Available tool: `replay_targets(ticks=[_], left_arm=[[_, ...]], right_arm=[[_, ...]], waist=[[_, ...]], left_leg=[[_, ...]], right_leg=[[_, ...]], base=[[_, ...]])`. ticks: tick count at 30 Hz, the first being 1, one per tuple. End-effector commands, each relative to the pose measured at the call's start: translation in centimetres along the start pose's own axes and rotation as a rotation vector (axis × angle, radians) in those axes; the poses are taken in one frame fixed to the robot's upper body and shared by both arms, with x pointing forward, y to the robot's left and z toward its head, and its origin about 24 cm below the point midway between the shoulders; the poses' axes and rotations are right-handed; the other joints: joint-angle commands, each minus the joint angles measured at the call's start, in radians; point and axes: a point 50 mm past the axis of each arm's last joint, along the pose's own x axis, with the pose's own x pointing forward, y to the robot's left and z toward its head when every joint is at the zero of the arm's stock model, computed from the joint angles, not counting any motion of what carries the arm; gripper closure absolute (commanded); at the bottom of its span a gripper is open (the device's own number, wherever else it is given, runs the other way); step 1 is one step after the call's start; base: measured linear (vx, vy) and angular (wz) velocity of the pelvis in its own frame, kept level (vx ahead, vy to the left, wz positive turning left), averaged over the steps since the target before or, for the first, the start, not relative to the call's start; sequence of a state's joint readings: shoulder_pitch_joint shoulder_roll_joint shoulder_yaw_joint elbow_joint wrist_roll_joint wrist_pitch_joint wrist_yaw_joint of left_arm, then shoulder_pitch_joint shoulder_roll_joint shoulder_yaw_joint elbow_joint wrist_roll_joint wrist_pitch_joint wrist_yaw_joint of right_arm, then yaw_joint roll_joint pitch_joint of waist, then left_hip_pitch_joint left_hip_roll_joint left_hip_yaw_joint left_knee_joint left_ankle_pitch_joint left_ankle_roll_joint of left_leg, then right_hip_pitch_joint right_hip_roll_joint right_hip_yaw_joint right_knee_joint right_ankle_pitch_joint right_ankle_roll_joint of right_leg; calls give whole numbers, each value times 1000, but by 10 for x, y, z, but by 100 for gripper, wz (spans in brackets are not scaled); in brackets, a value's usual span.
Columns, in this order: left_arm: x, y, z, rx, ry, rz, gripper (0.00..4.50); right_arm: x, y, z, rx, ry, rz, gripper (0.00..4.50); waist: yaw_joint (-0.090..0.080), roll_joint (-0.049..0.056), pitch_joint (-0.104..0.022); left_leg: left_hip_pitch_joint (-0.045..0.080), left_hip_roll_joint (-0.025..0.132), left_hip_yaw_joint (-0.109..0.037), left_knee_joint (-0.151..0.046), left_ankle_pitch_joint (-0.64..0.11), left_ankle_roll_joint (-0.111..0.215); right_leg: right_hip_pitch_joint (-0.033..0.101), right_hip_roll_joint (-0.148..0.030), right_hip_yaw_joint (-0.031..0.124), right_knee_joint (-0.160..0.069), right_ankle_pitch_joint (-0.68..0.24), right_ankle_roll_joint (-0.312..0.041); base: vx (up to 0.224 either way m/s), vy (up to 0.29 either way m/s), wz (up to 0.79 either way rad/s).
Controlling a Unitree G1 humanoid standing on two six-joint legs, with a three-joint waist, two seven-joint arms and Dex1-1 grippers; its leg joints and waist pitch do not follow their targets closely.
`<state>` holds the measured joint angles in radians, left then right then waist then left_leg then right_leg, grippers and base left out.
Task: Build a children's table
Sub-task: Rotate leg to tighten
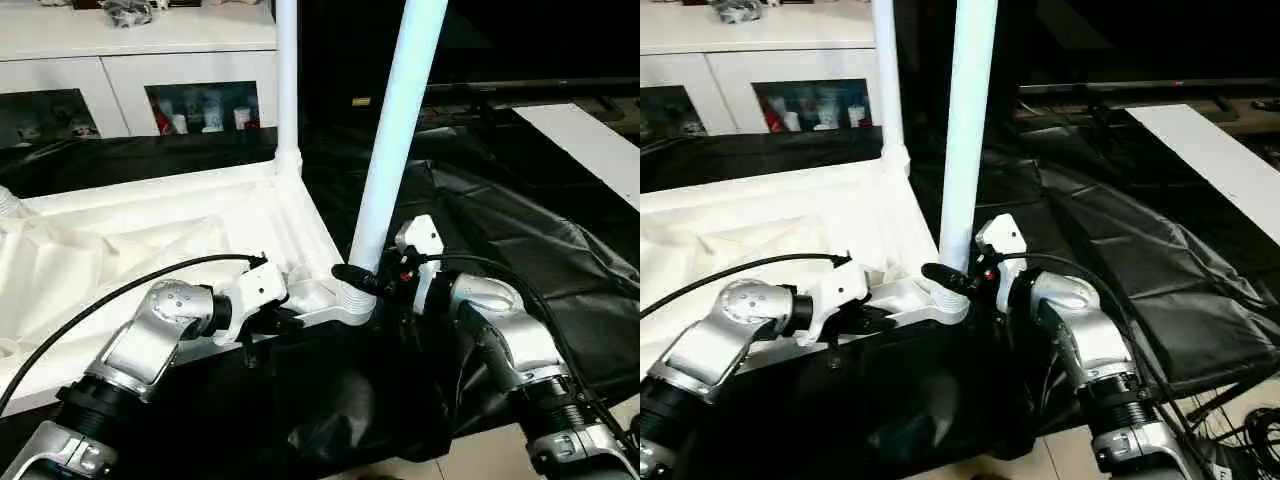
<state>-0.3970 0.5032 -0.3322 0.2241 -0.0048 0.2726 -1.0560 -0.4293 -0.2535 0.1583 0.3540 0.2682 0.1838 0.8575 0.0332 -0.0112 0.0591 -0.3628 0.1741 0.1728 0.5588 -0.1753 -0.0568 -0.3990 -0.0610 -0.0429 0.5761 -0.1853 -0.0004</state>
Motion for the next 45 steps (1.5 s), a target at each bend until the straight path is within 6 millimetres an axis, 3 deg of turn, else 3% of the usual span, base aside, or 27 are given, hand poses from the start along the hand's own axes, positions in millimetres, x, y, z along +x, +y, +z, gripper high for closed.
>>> replay_targets(ticks=[1,7,10,11,12,13,14,15,16,17,18,19,20,21,22,23,24,25,27,31,32,33,35,38,43,44,45], left_arm=[[-1,-3,-5,25,29,-39,450],[-2,2,-6,8,43,-16,450],[4,5,-5,-28,52,42,450],[9,6,-5,-47,59,73,450],[20,5,-2,-78,72,112,450],[24,5,-1,-86,76,121,450],[26,4,-1,-90,78,124,450],[31,3,1,-104,86,133,450],[40,2,4,-132,94,152,450],[47,1,7,-157,98,170,450],[52,1,10,-171,100,181,450],[58,0,14,-192,103,198,450],[64,0,19,-212,101,215,450],[71,0,26,-234,99,237,450],[76,-1,31,-241,96,242,450],[79,-1,35,-247,94,248,450],[81,-1,38,-251,94,256,450],[86,0,43,-252,94,269,450],[88,1,45,-247,99,280,450],[81,6,41,-225,110,293,450],[79,7,40,-219,111,295,450],[79,7,39,-216,112,296,450],[78,7,39,-219,116,299,450],[77,9,39,-225,118,311,450],[76,11,38,-223,113,319,450],[74,12,38,-216,106,324,450],[73,13,38,-210,102,328,450]], right_arm=[[-12,-3,-44,123,170,-90,264],[-7,-4,-47,102,170,-159,265],[-2,-6,-52,95,180,-258,265],[0,-7,-54,97,187,-303,265],[6,-7,-60,116,205,-379,265],[8,-7,-62,122,212,-398,265],[9,-7,-63,126,215,-406,265],[12,-6,-65,137,222,-430,265],[17,-5,-68,156,232,-466,265],[20,-4,-70,171,241,-493,265],[22,-5,-71,181,246,-508,265],[25,-5,-71,199,249,-533,265],[27,-7,-71,215,250,-557,265],[30,-8,-71,231,251,-595,265],[32,-10,-70,238,251,-615,265],[33,-11,-70,249,249,-633,265],[34,-13,-69,260,246,-652,265],[36,-15,-67,279,240,-678,265],[39,-15,-66,283,239,-686,265],[45,-11,-64,270,246,-650,265],[47,-10,-64,271,244,-643,265],[47,-9,-64,273,243,-641,265],[48,-9,-64,271,244,-640,265],[50,-9,-64,251,257,-627,265],[55,-7,-58,208,222,-566,265],[57,-7,-53,196,188,-545,195],[58,-7,-48,190,158,-530,195]], waist=[[1,8,-29],[-3,13,-23],[-13,13,-14],[-22,25,-10],[-35,34,1],[-30,57,7],[22,74,21],[80,65,11],[76,29,-19],[42,-63,-30],[66,-14,-17],[68,-11,-13],[71,-9,-9],[43,12,-17],[39,19,-18],[35,20,-24],[37,23,-23],[33,26,-14],[32,19,-17],[30,20,-27],[28,18,-24],[24,18,-18],[23,17,-19],[25,12,-16],[25,10,-14],[24,10,-16],[25,12,-18]], left_leg=[[20,49,-31,-75,-468,-14],[25,46,-39,-77,-523,-25],[37,41,-46,-73,-587,-34],[55,41,-52,-72,-656,-38],[46,53,-66,-97,-744,-44],[39,68,-70,-129,-829,-56],[-105,113,-46,-254,-1001,-77],[-115,94,-1,-236,-997,-60],[-30,69,51,-187,-749,-36],[121,15,10,91,-346,-69],[-30,-30,-98,105,-22,4],[-62,-9,-102,85,-28,-10],[-52,21,-97,20,-48,-37],[38,52,-73,-43,-270,-65],[42,49,-64,-52,-357,-59],[42,44,-50,-57,-405,-51],[41,46,-48,-61,-404,-43],[32,50,-48,-73,-435,-48],[29,48,-55,-83,-468,-62],[18,52,-49,-91,-355,-36],[20,55,-45,-93,-366,-32],[24,53,-43,-93,-427,-41],[24,52,-46,-94,-457,-46],[27,51,-44,-93,-462,-38],[24,53,-46,-98,-446,-31],[23,54,-46,-100,-438,-30],[22,56,-45,-102,-422,-29]], right_leg=[[7,-81,39,-107,-636,-95],[3,-83,32,-117,-717,-67],[-6,-80,13,-135,-799,-36],[-4,-74,-19,-153,-811,-18],[21,-59,-59,-154,-746,-9],[39,-40,-80,-129,-664,-23],[150,-22,-67,148,-340,-75],[137,-9,-70,151,-254,-61],[93,-29,23,146,-473,-39],[-72,-131,43,-102,-1039,9],[70,-181,120,-114,-1069,-61],[100,-194,102,-87,-935,-66],[92,-160,76,-61,-765,-89],[23,-67,43,-22,-386,-175],[28,-64,41,-23,-375,-195],[35,-74,51,-35,-382,-210],[36,-75,53,-41,-390,-209],[40,-80,51,-54,-443,-188],[46,-83,47,-64,-503,-130],[56,-84,45,-64,-355,-138],[50,-83,45,-67,-352,-147],[41,-84,46,-73,-416,-145],[39,-90,49,-79,-489,-126],[29,-96,54,-91,-568,-100],[27,-98,52,-99,-617,-82],[28,-97,51,-99,-598,-85],[31,-96,50,-97,-562,-92]], base=[[0,0,0],[0,0,0],[-17,4,-4],[-81,41,-20],[-64,38,-14],[-124,38,-9],[-94,11,-1],[-113,-22,20],[75,-120,19],[129,-100,-14],[149,-67,-35],[52,69,-35],[-77,47,18],[-77,47,18],[-108,-7,31],[0,0,0],[0,0,0],[0,0,0],[-30,56,-9],[0,0,0],[0,0,0],[0,0,0],[0,0,0],[0,0,0],[0,0,0],[0,0,0],[0,0,0]])
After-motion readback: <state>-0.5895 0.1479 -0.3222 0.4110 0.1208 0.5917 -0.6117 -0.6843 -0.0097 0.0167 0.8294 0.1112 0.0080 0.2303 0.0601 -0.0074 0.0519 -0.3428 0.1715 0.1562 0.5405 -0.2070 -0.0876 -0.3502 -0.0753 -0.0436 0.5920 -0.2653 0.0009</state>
